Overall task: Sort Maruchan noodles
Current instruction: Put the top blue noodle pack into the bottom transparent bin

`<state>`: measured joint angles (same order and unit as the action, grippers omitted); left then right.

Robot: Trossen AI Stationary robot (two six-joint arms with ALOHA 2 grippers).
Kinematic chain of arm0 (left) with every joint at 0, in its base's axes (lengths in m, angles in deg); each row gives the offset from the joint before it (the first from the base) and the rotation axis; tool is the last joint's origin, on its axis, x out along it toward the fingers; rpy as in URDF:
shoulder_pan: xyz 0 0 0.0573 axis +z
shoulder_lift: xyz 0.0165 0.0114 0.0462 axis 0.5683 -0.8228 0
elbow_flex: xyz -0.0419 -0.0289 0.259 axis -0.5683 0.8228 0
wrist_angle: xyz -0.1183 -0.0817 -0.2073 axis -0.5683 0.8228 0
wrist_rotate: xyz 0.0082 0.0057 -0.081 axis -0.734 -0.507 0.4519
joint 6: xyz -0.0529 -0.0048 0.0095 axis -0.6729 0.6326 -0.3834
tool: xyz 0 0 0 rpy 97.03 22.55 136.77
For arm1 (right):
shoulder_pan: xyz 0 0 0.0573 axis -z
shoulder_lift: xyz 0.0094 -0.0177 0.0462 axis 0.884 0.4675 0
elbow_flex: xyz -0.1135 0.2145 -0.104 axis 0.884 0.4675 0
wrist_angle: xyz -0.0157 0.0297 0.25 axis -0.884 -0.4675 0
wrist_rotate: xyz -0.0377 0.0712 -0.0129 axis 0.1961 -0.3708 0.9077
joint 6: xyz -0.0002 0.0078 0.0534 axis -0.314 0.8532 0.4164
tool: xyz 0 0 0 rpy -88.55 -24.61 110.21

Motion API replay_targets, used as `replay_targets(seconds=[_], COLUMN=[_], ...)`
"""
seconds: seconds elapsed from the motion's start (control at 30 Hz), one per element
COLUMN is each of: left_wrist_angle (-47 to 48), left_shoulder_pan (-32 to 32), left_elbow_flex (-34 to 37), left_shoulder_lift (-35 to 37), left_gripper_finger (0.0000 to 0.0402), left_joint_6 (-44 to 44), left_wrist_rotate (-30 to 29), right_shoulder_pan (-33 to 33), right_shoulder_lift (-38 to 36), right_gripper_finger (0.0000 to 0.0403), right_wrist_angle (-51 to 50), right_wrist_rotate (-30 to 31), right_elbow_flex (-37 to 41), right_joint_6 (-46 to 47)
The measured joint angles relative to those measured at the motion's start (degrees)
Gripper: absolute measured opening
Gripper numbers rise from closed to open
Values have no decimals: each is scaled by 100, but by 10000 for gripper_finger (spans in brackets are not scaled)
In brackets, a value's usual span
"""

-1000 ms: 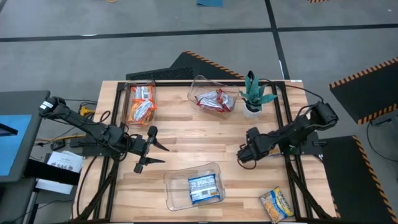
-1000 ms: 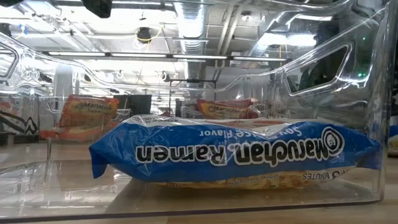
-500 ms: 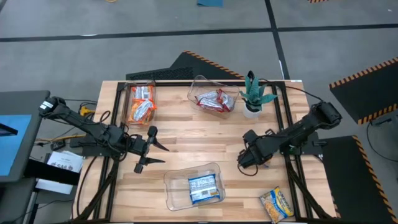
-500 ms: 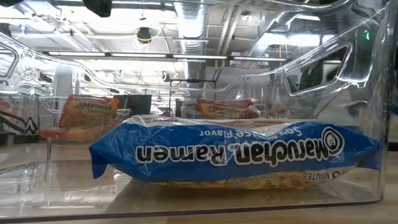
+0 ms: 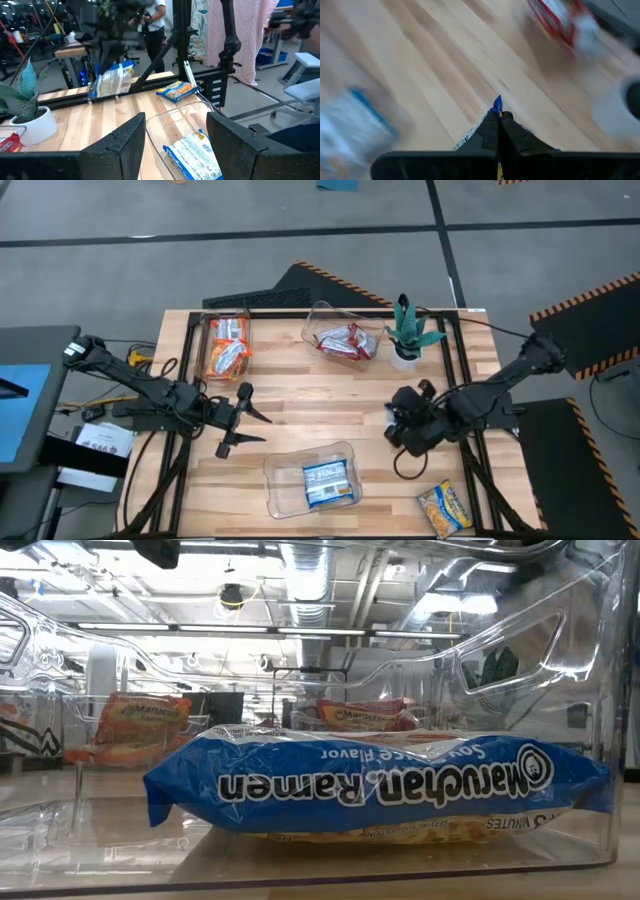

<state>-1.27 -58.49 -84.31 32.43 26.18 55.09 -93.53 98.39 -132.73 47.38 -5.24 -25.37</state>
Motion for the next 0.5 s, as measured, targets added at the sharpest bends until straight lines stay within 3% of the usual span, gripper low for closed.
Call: replay_targets(seconds=[0.2, 0.37, 0.5], left_wrist_angle=[51, 454, 654], left_shoulder_pan=[0, 2, 0], left_elbow_flex=[0, 0, 0], left_shoulder_lift=[214, 548, 687], left_gripper_finger=[196, 196, 196], left_joint_6=[177, 99, 92], left_wrist_rotate=[-171, -881, -1036], right_shoulder_pan=[-12, -17, -96], right_shoulder_lift=[67, 530, 878], right_gripper_finger=[18, 18, 18], right_wrist_angle=[2552, 5149, 6393], right_wrist_rotate=[277, -457, -933], right_elbow_flex=[0, -1, -2], right_joint_6=[-1875, -3631, -4225])
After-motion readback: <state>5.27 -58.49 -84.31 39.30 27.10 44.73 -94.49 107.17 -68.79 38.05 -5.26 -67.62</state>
